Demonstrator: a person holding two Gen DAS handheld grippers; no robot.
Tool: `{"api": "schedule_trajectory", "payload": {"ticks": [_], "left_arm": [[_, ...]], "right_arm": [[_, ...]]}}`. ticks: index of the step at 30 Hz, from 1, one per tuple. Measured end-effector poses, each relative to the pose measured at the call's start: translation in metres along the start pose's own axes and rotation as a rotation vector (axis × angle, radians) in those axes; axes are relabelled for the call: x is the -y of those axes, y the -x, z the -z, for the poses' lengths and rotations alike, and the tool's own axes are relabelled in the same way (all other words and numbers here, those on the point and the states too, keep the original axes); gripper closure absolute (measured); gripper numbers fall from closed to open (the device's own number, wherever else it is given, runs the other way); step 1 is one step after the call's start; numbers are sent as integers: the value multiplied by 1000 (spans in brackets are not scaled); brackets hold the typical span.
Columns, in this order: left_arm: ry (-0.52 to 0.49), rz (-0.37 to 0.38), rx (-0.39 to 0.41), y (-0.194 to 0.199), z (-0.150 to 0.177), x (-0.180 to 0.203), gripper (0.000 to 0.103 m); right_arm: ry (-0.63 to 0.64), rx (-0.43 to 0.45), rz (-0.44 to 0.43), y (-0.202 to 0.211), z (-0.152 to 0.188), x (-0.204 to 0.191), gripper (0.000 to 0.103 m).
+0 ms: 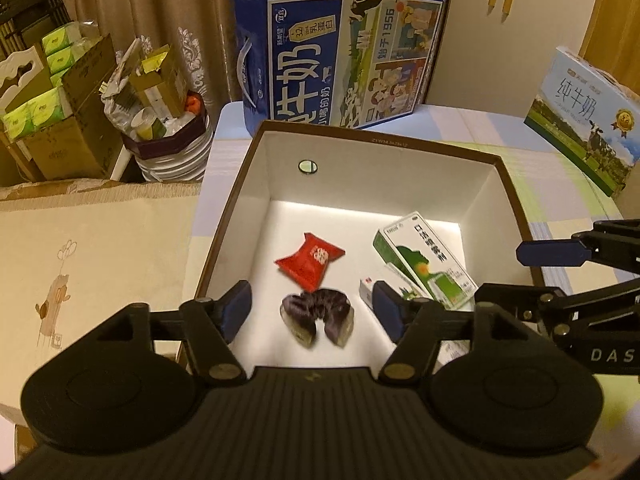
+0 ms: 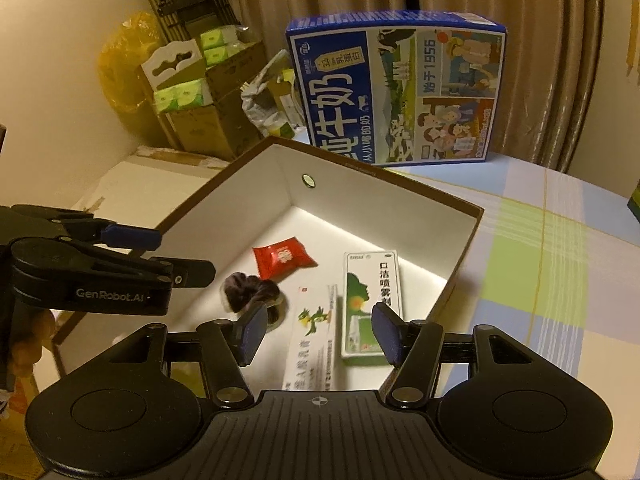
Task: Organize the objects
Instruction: 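Lower green box and red packet into the brown box and open both tools, then withdraw both open tools from the brown box toward the clip and tube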
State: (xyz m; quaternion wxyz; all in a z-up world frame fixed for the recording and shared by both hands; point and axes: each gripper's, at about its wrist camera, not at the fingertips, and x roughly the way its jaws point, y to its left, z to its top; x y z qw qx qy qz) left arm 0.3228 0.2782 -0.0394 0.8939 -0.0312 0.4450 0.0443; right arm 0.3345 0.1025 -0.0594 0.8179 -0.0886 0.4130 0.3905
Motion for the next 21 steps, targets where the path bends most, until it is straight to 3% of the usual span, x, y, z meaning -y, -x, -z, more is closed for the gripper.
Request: {"api": "schedule_trajectory", "payload": {"ticks": [21], "left_arm": [[71,-4,28,100,60,24,19]], "right_arm": [[-103,80,-51,95,58,-22,38]]}}
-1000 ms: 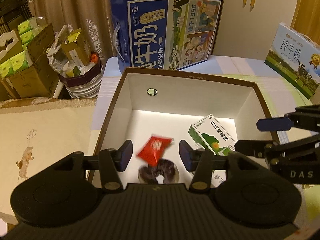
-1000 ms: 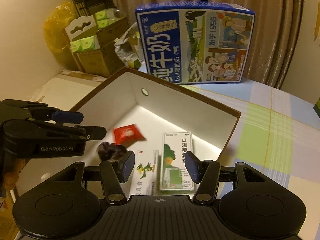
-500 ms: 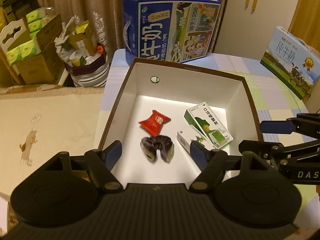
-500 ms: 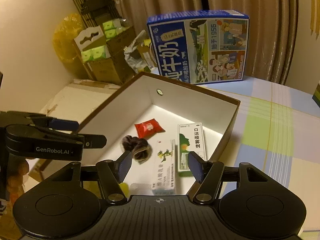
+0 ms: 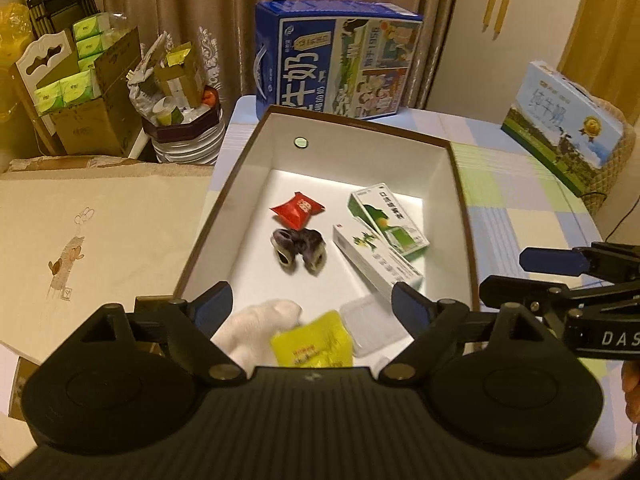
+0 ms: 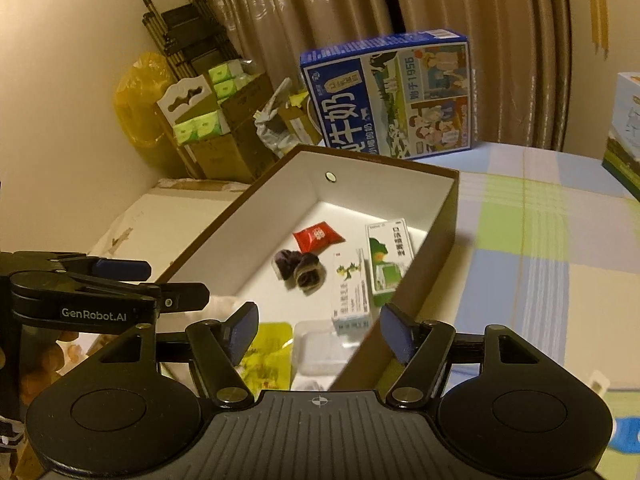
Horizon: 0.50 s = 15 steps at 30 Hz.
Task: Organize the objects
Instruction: 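Withdraw both open tools from the brown box toward the clip and tube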
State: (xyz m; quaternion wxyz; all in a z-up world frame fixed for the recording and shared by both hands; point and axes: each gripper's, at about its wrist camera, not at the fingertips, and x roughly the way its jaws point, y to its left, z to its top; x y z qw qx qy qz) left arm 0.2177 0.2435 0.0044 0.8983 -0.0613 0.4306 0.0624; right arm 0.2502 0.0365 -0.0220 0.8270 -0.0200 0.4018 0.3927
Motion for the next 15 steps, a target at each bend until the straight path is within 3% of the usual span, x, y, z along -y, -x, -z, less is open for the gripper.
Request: {"api": "schedule_trajectory", "payload": {"ticks": [15], "left_arm": [[-31,57,12,45,46,38,18]], "right_arm": [[-50,45,2,63,42,2,38]]}}
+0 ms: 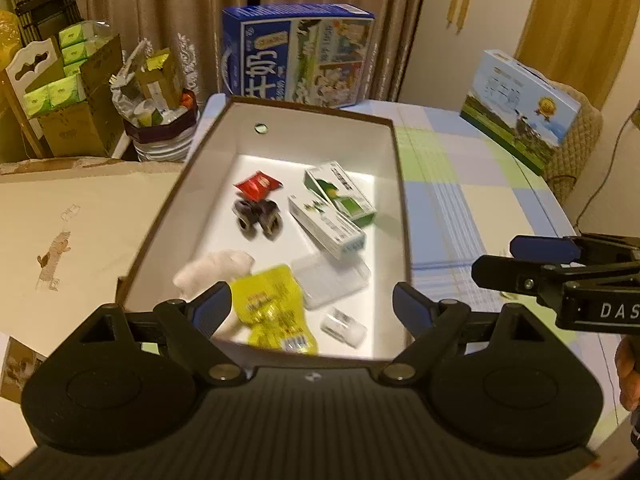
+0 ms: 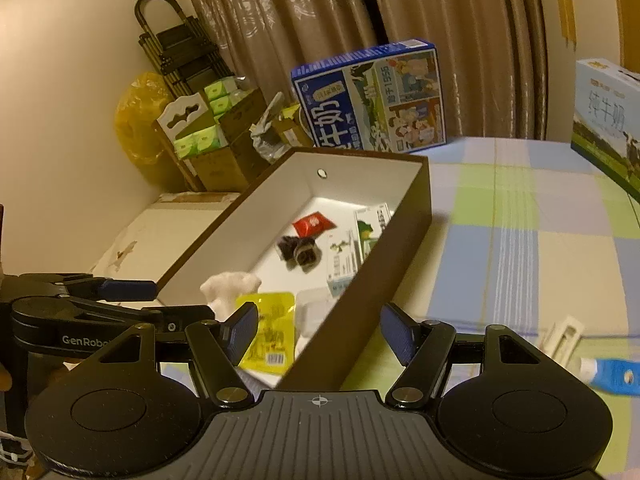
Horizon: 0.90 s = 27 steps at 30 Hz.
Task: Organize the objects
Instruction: 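Withdraw both open tools from the brown box toward the clip and tube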
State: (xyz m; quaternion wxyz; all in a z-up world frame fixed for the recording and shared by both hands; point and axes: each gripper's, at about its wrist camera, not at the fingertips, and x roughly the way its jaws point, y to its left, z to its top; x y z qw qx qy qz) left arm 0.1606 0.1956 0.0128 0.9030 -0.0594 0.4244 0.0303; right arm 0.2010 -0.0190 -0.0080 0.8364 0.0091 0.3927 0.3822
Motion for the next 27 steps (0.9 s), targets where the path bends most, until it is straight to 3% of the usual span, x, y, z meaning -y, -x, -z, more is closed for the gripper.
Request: {"api": "schedule_trajectory", "payload": {"ticks": [14,27], "left_arm": [[-38,27,-44,15,38,51,18],[-110,75,-77,5,49,115,17]], "right_arm": [[-71,1,15,52,41,35,38],[-132,-36,97,90,72,94,38]]}}
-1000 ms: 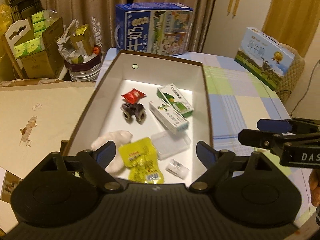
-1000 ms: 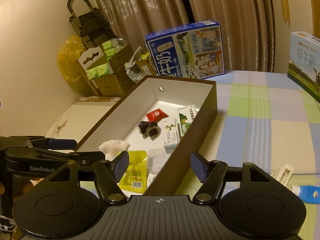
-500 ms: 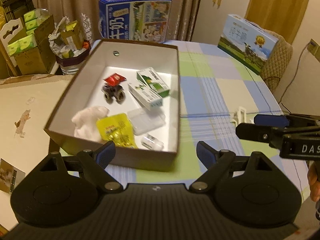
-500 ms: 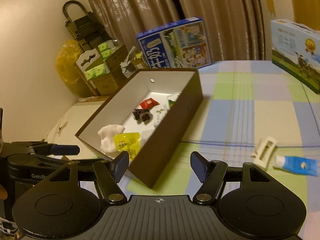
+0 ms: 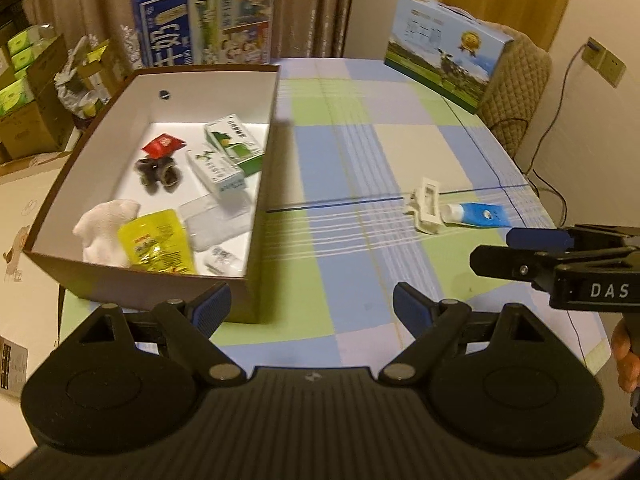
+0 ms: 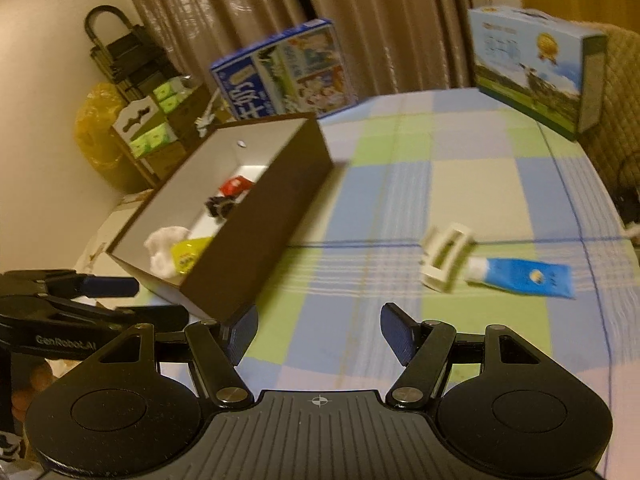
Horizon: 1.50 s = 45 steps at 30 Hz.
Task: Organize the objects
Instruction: 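Withdraw both open tools from the brown box toward the clip and tube, then grasp the blue tube with the right tool while the left tool grasps the white clip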
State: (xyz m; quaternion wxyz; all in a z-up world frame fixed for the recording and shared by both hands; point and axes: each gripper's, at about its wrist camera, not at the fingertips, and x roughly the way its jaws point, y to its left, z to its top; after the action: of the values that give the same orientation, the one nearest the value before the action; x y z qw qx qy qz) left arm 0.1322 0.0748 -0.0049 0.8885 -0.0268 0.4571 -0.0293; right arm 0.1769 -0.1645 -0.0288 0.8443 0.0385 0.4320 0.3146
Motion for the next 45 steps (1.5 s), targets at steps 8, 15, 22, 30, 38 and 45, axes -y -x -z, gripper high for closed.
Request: {"api": "schedule_trajectory", "payload": {"ticks": [8,15,22,30,38,45], "left_arm": [[-26,11,-22,-15,-3,32,17],[-44,16,-40,-31,-7,57,17],[-40,-1,-59,-51,-14,73,17],[-47,-22,-69,-75,-27,92,17],[-68,-22,-78,-99,-40,113,18],[-79,-33,-96,-119,-48,121,17]], "right_arm": [[-37,-10,36,15,6,39,38],[-35,-22,70,19,7,67,38],[23,-63,122,4,10,100,38],[123,-112,170,-24,3,144,38],[300,-119,163,-46,-7,167,38],[429,-152,120,-84,-17,177,38]]}}
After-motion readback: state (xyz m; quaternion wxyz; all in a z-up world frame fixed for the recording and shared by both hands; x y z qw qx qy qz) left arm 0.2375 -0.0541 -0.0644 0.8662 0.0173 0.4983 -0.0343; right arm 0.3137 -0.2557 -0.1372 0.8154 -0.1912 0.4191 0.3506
